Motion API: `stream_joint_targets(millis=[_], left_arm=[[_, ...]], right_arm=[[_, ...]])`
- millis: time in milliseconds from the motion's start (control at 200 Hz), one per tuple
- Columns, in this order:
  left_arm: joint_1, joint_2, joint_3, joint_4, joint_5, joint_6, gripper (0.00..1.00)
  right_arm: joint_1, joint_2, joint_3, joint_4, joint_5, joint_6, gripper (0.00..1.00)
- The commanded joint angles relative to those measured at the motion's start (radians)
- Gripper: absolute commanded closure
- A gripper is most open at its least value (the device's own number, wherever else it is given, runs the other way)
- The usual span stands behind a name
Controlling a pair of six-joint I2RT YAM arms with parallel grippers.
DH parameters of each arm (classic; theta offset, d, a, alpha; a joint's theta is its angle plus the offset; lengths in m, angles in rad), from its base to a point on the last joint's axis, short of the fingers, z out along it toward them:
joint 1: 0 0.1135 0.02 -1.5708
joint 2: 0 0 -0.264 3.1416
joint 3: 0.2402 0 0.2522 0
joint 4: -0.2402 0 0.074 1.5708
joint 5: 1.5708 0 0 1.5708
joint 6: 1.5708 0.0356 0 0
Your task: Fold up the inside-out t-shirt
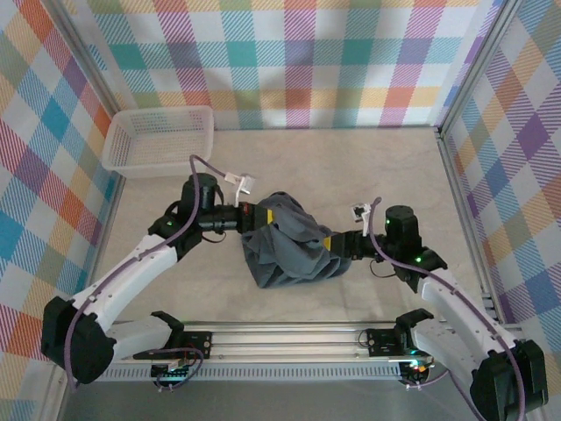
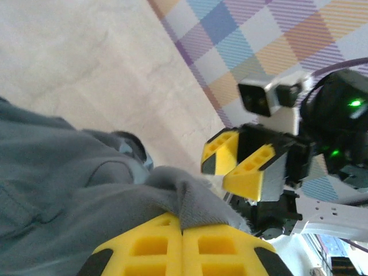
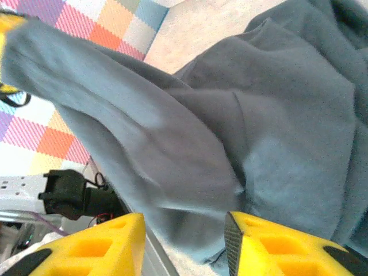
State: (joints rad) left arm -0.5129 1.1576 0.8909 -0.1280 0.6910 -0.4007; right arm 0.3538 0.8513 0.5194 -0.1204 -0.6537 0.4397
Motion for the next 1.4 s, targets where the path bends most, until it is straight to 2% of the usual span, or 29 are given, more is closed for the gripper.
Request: stream_joint_targets(millis=[0,70,165,250,330,375,425,460,540,600,660,695,735,805,885,955,1010,1080,1115,1185,1280,1395], left_arm=[[-0.022,-0.006,0.019,0.100,0.028,-0.031,1.00],[-0.031,0.020,0.053,0.085,0.030,-0.029,1.00],[-0.047,0.073,0.108,0.048,0.024,-0.015,1.00],[-0.059,0.127,0.142,0.044,0.048,-0.012,1.00],[-0.072,0.150,0.155,0.053,0.051,-0.013,1.00],[-0.078,0.153,0.162,0.046,0.047,-0.010,1.00],[-0.079,0.154,0.167,0.035,0.040,-0.006,1.00],[-0.079,0.152,0.170,0.027,0.038,-0.003,1.00],[-0.080,0.147,0.175,0.013,0.030,0.004,1.00],[-0.081,0.149,0.181,0.006,0.033,0.008,1.00],[-0.081,0.151,0.187,0.002,0.039,0.009,1.00],[-0.080,0.151,0.189,0.004,0.038,0.010,1.00],[-0.082,0.149,0.190,0.004,0.036,0.011,1.00],[-0.081,0.149,0.196,-0.020,0.019,0.025,1.00],[-0.082,0.150,0.217,-0.092,-0.021,0.071,1.00],[-0.081,0.152,0.236,-0.177,-0.112,0.120,1.00],[-0.071,0.165,0.249,-0.242,-0.217,0.160,1.00],[-0.044,0.199,0.232,-0.241,-0.291,0.204,1.00],[-0.023,0.219,0.210,-0.206,-0.286,0.205,1.00],[0.034,0.249,0.174,-0.090,-0.193,0.155,0.97],[0.059,0.216,0.146,-0.006,-0.126,0.099,0.80],[0.059,0.127,0.116,-0.035,-0.118,0.111,0.63]], right_arm=[[0.013,-0.043,0.072,-0.070,0.147,-0.074,0.46],[0.063,-0.031,0.117,-0.102,0.207,-0.129,0.42],[0.201,-0.024,0.140,-0.082,0.303,-0.230,0.37],[0.313,0.002,0.112,0.006,0.446,-0.336,0.34],[0.384,0.057,0.106,0.092,0.601,-0.417,0.37],[0.398,0.091,0.104,0.139,0.683,-0.451,0.42],[0.402,0.125,0.110,0.167,0.708,-0.511,0.48],[0.407,0.148,0.114,0.175,0.731,-0.571,0.49],[0.409,0.192,0.121,0.165,0.719,-0.683,0.43],[0.408,0.221,0.125,0.172,0.757,-0.713,0.37],[0.408,0.243,0.140,0.184,0.778,-0.729,0.37],[0.409,0.257,0.147,0.200,0.795,-0.731,0.41],[0.408,0.272,0.157,0.215,0.801,-0.729,0.52],[0.409,0.294,0.182,0.209,0.755,-0.711,0.77],[0.407,0.299,0.221,0.145,0.653,-0.670,1.00],[0.406,0.288,0.255,0.077,0.525,-0.609,1.00],[0.403,0.264,0.293,0.021,0.367,-0.554,1.00],[0.387,0.218,0.320,0.028,0.173,-0.428,1.00],[0.374,0.195,0.314,0.085,0.088,-0.352,1.00],[0.349,0.161,0.275,0.237,-0.046,-0.201,1.00],[0.327,0.142,0.239,0.313,-0.056,-0.124,1.00],[0.304,0.120,0.186,0.340,0.063,-0.125,1.00]])
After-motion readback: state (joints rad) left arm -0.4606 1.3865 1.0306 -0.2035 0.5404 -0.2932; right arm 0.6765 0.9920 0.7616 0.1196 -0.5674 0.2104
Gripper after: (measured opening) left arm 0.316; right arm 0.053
